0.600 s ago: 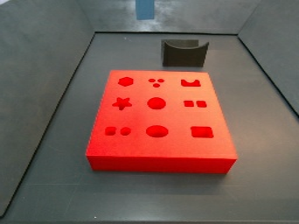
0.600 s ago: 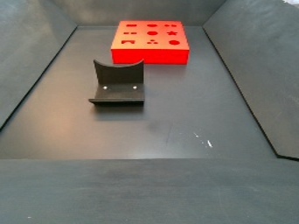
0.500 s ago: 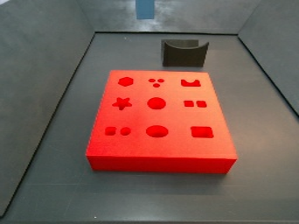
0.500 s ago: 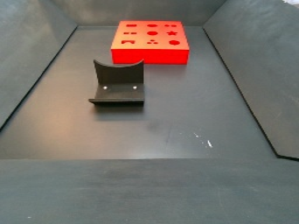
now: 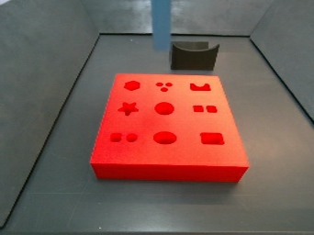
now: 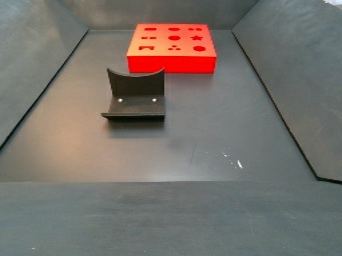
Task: Insert the arch object.
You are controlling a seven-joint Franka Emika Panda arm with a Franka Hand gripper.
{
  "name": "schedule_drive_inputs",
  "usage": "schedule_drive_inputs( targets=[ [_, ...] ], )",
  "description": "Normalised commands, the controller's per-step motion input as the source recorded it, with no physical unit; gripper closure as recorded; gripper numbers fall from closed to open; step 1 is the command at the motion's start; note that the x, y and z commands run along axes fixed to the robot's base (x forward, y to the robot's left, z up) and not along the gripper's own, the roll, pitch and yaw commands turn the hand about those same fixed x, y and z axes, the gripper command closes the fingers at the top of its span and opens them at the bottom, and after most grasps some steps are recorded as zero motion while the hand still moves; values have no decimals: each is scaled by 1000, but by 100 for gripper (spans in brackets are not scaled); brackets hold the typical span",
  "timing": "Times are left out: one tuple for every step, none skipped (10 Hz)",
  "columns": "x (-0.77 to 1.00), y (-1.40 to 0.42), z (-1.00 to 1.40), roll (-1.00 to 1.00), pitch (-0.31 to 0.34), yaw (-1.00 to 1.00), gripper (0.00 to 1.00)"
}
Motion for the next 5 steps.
schedule_drive_inputs(
  targets=[
    [537,0,-651,120,-164,0,100],
    [534,0,-603,176,-126,-3,100],
    [571,14,-566,197,-96,-31,100],
    [706,83,-420,213,-31,-109,100],
    [746,231,-260,169,-4,-283,100]
  ],
)
